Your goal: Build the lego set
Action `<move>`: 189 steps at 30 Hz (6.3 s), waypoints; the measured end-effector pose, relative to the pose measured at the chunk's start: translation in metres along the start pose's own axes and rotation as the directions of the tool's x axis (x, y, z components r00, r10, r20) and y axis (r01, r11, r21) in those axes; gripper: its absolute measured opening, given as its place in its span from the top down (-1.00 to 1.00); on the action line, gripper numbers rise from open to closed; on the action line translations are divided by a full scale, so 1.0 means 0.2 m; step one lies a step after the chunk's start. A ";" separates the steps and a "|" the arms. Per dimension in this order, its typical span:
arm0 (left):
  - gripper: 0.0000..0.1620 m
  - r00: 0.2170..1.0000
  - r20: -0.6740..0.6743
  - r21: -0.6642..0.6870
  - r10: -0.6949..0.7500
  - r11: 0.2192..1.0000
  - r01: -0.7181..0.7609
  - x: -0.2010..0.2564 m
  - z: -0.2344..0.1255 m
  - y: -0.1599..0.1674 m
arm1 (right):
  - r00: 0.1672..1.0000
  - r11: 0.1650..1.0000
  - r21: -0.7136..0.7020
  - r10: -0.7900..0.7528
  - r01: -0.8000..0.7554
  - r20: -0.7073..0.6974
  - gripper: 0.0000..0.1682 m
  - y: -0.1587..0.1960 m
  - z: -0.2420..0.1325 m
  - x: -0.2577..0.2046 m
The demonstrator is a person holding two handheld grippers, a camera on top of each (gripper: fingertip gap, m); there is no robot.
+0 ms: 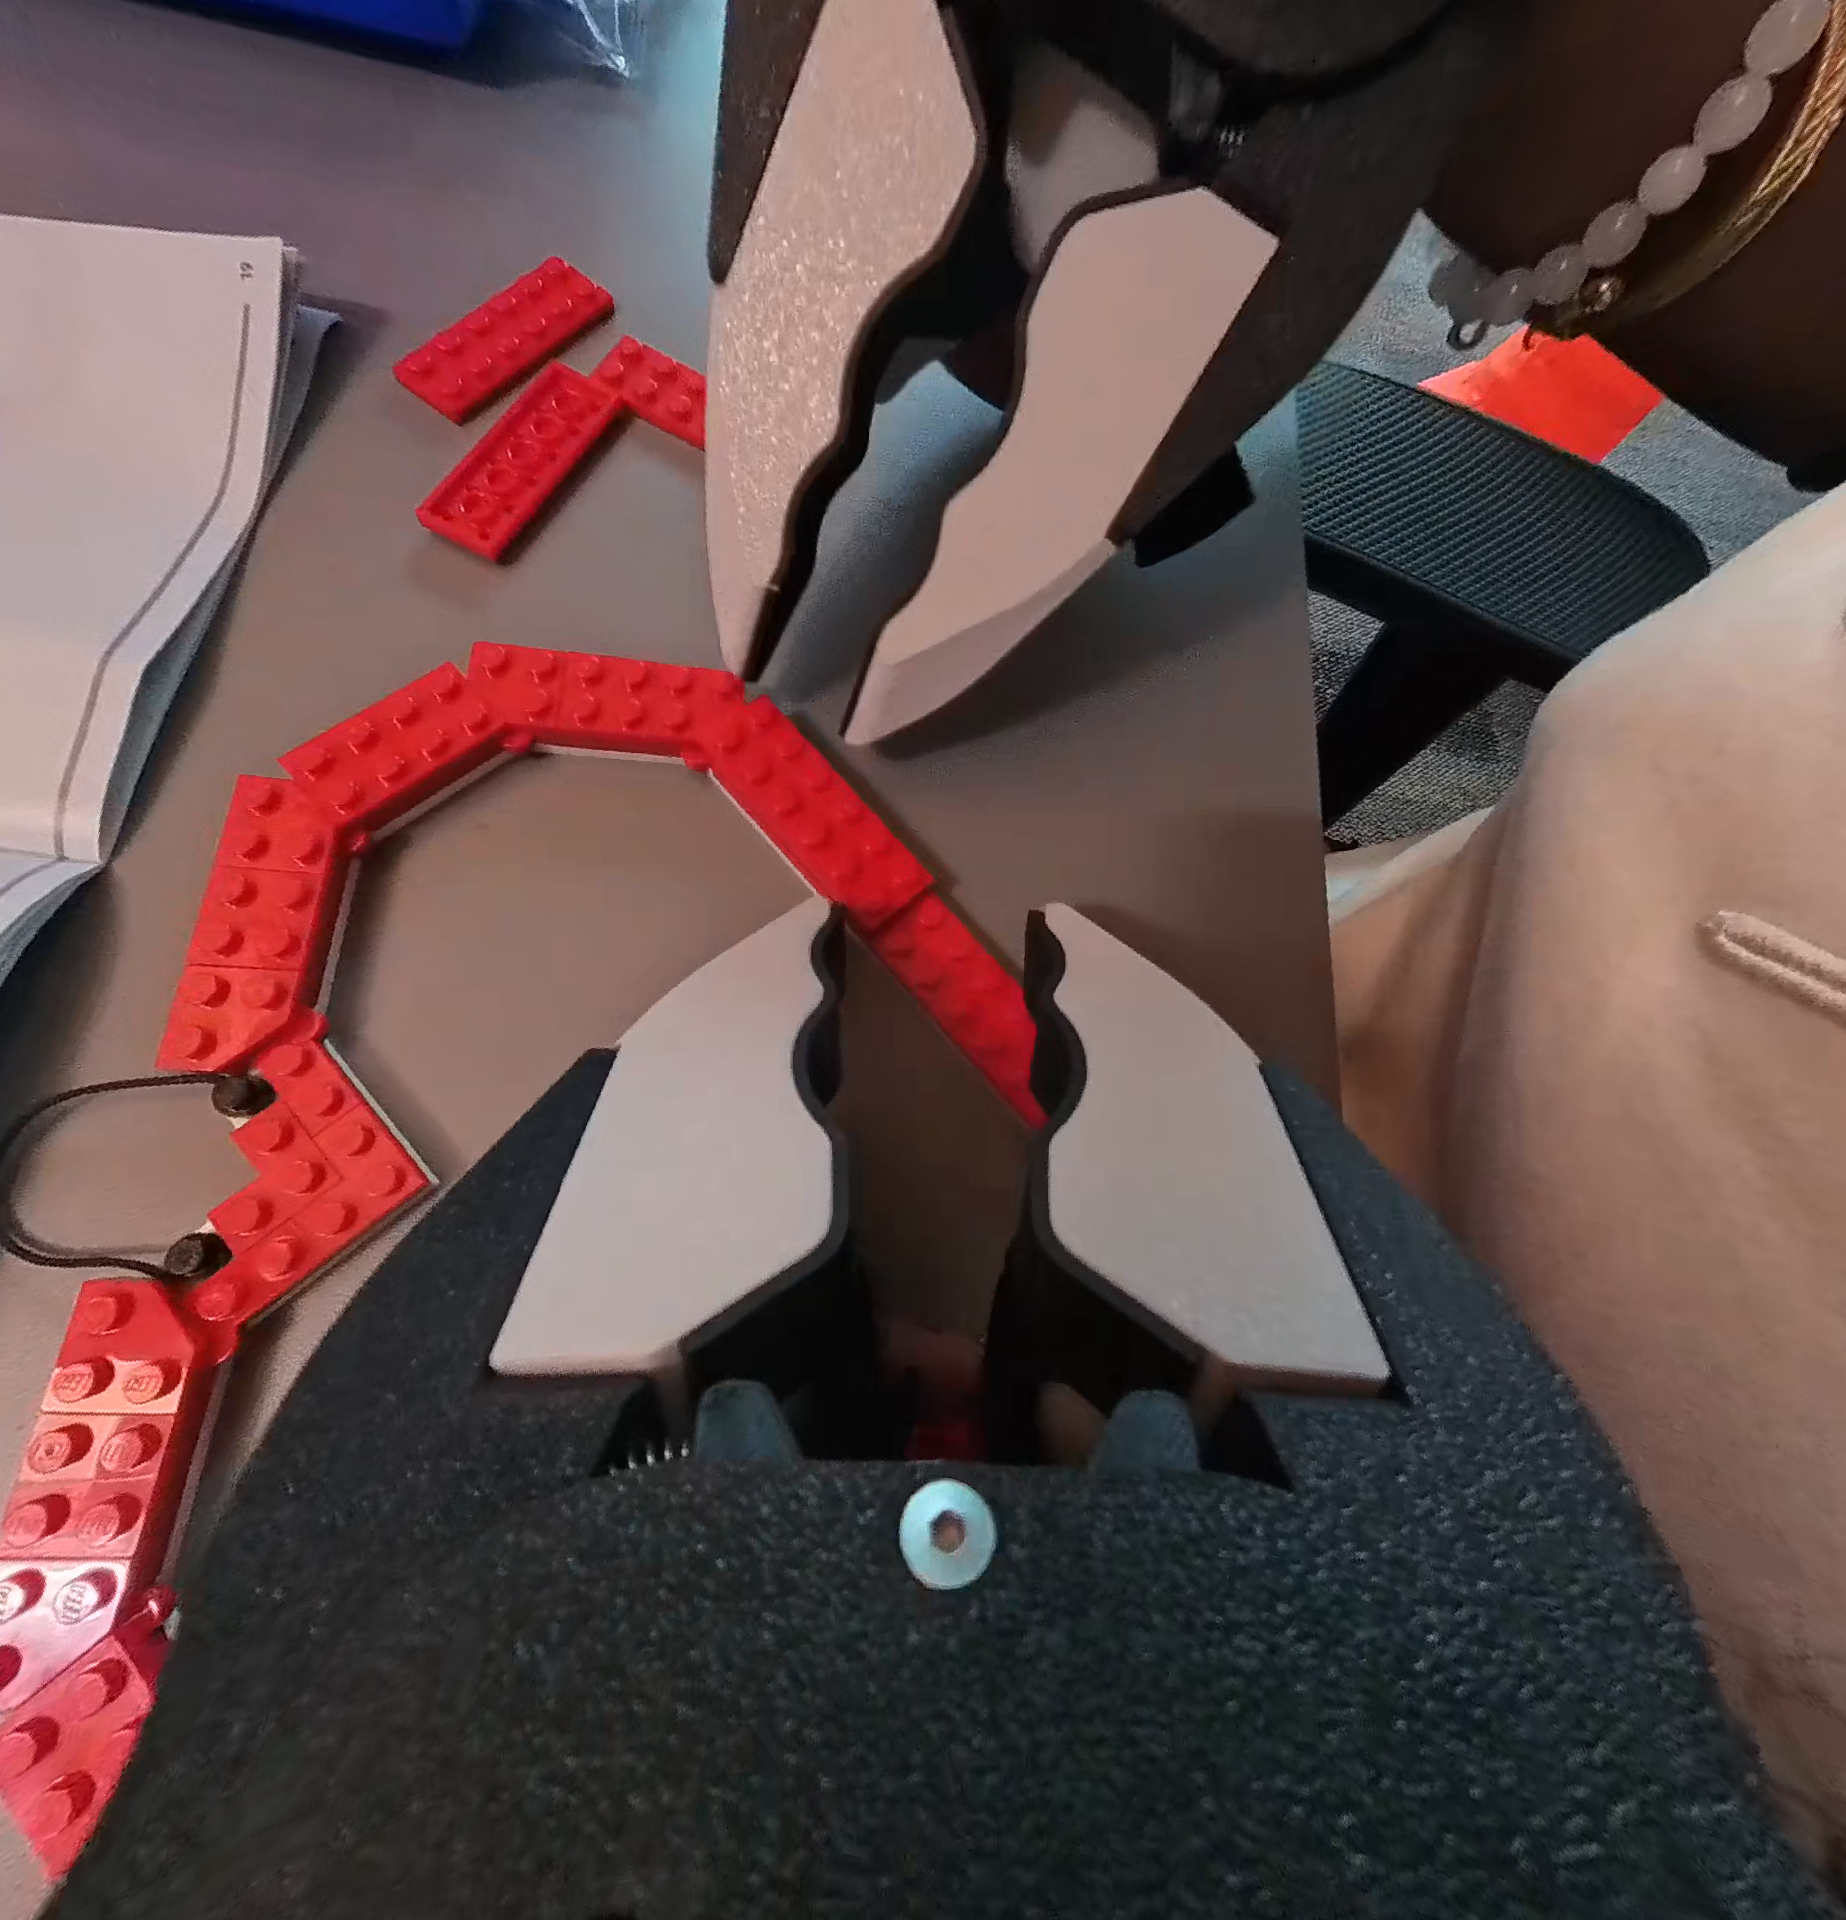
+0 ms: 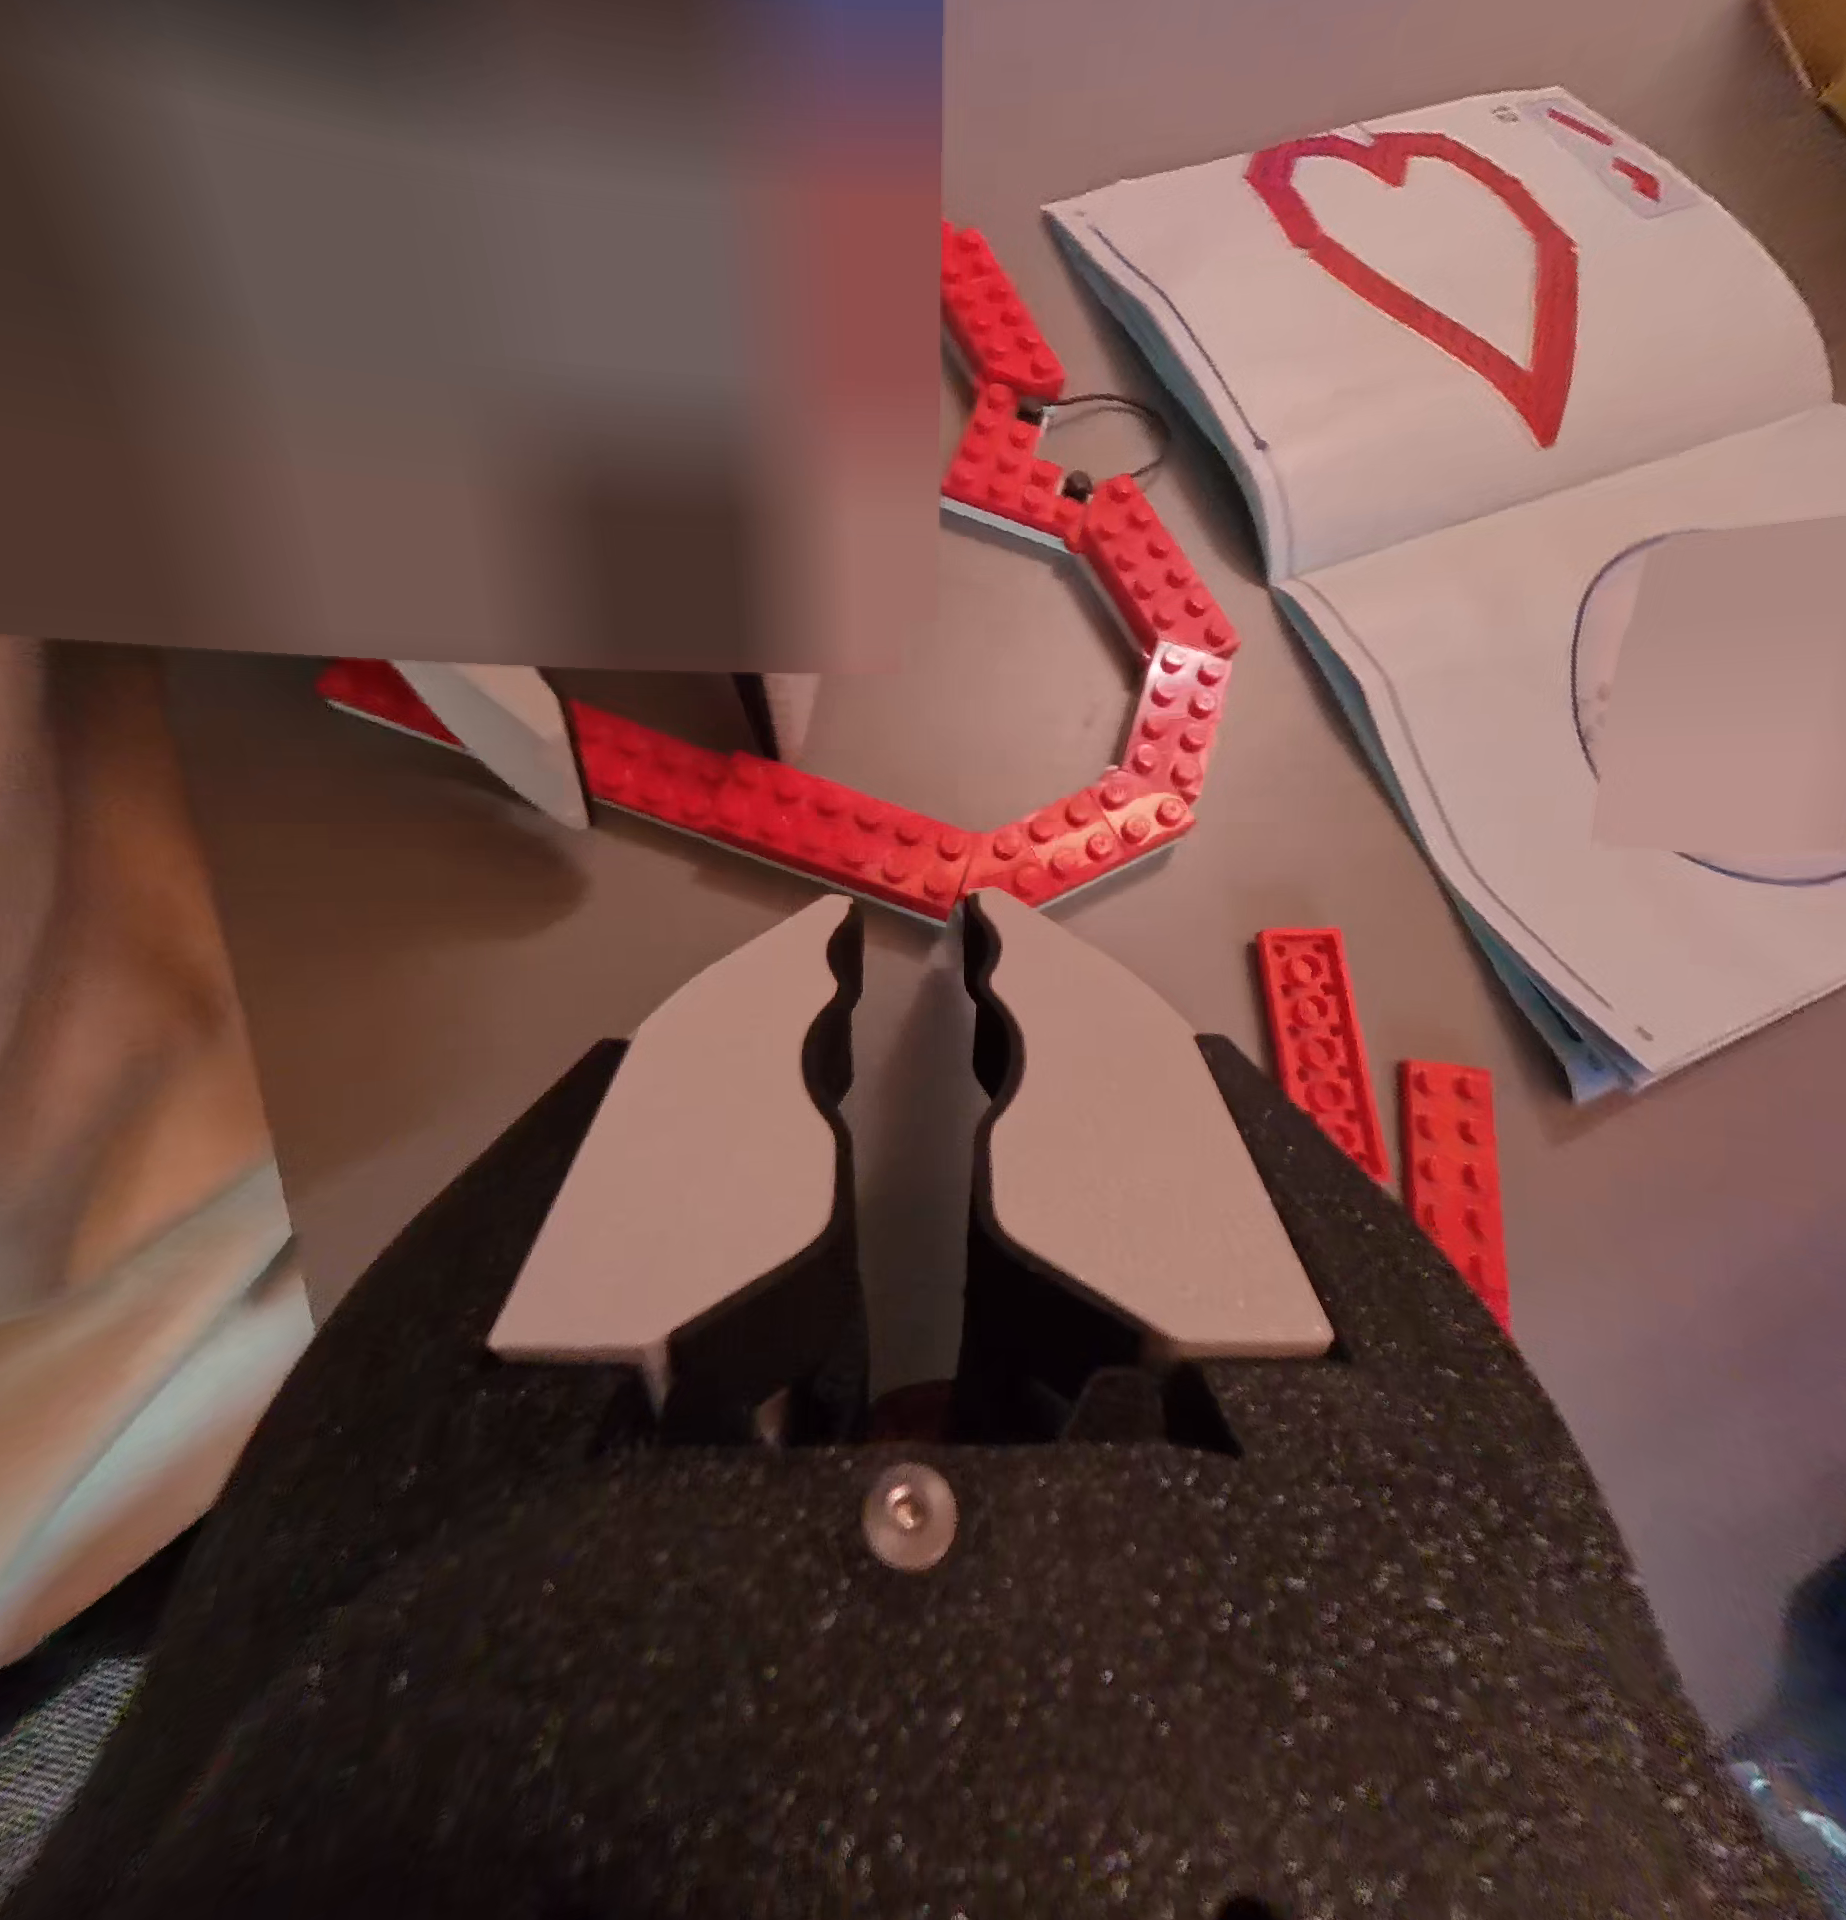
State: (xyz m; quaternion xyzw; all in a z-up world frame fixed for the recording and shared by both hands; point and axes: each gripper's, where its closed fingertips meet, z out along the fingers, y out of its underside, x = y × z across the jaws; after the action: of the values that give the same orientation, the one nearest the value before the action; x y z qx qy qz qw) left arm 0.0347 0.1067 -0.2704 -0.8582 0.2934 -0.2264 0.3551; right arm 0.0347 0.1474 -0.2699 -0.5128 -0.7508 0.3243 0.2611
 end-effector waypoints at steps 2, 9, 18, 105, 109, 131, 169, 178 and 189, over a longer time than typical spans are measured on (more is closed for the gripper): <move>0.59 1.000 0.004 -0.006 -0.005 1.000 0.005 0.00 0.00 0.00 | 0.999 0.999 0.008 0.031 -0.031 0.018 0.77 0.00 0.00 -0.01; 0.60 1.000 0.004 -0.007 -0.006 1.000 0.006 0.01 0.00 0.01 | 1.000 1.000 0.017 0.002 -0.002 0.017 0.77 -0.01 0.01 -0.04; 0.60 0.996 0.085 -0.032 -0.024 0.999 0.027 -0.04 0.01 0.02 | 0.998 1.000 -0.002 -0.010 0.010 -0.058 0.77 0.01 0.00 -0.01; 1.00 0.989 0.147 -0.101 -0.016 0.994 0.032 -0.05 0.03 -0.04 | 0.968 0.984 -0.023 0.171 -0.178 -0.184 0.98 -0.04 0.06 0.02; 0.99 0.990 0.141 -0.134 0.001 0.991 0.018 -0.06 0.03 -0.04 | 0.968 0.980 -0.036 0.189 -0.197 -0.163 0.98 -0.04 0.07 0.02; 1.00 0.994 0.084 -0.089 -0.071 0.993 0.078 -0.05 0.03 -0.04 | 0.957 0.954 0.134 0.279 -0.267 -0.076 1.00 -0.09 0.00 0.02; 0.92 0.945 0.235 0.317 -0.229 0.937 0.148 -0.25 -0.42 0.04 | 0.957 0.963 -0.011 0.266 -0.269 -0.116 0.99 -0.08 0.10 0.01; 0.92 0.941 0.260 0.390 -0.218 0.915 0.105 -0.25 -0.47 0.00 | 0.958 0.977 0.036 0.214 -0.211 -0.189 0.71 -0.06 -0.07 0.18; 0.89 0.944 0.269 0.450 -0.189 0.891 0.050 -0.21 -0.55 0.01 | 0.975 0.969 -0.231 0.036 -0.087 -0.217 0.88 0.14 -0.07 0.38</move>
State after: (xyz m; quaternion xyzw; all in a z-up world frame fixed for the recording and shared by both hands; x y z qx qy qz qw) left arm -0.0628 0.0812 -0.2089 -0.7976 0.1225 -0.1726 0.5648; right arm 0.0362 0.2292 -0.2780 -0.5953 -0.7359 0.1831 0.2656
